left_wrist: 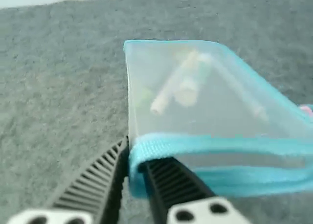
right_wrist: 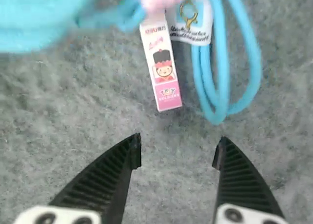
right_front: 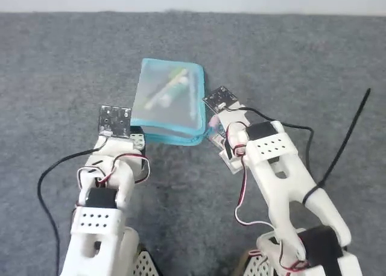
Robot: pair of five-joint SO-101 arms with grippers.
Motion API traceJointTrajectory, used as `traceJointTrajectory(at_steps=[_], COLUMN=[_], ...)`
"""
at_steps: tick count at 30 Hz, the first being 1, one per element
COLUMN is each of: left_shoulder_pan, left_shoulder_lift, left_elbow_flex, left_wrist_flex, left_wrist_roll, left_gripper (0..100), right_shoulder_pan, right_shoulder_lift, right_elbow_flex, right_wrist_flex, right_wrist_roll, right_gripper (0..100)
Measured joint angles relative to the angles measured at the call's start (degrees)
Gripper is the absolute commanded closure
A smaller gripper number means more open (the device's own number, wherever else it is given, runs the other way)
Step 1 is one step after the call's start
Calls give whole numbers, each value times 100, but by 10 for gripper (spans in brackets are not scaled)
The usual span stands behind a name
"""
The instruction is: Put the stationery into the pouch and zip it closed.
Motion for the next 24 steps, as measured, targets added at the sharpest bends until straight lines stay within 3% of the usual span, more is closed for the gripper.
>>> traceJointTrajectory(at_steps=[6,13,24], left_shoulder_pan=[0,0,0], left_shoulder_lift=[0,0,0], left_elbow_flex=[0,0,0], left_wrist_flex=[79,79,79], left_wrist_roll=[0,0,0], left_gripper=[988,988,988], right_shoulder_pan=[-70,-774,-782], right_shoulder_lift=[18,18,18], right_elbow_flex=[18,431,431], right_wrist_flex=[-18,-510,-993], right_wrist_roll=[0,9,26], right_gripper=[757,757,757])
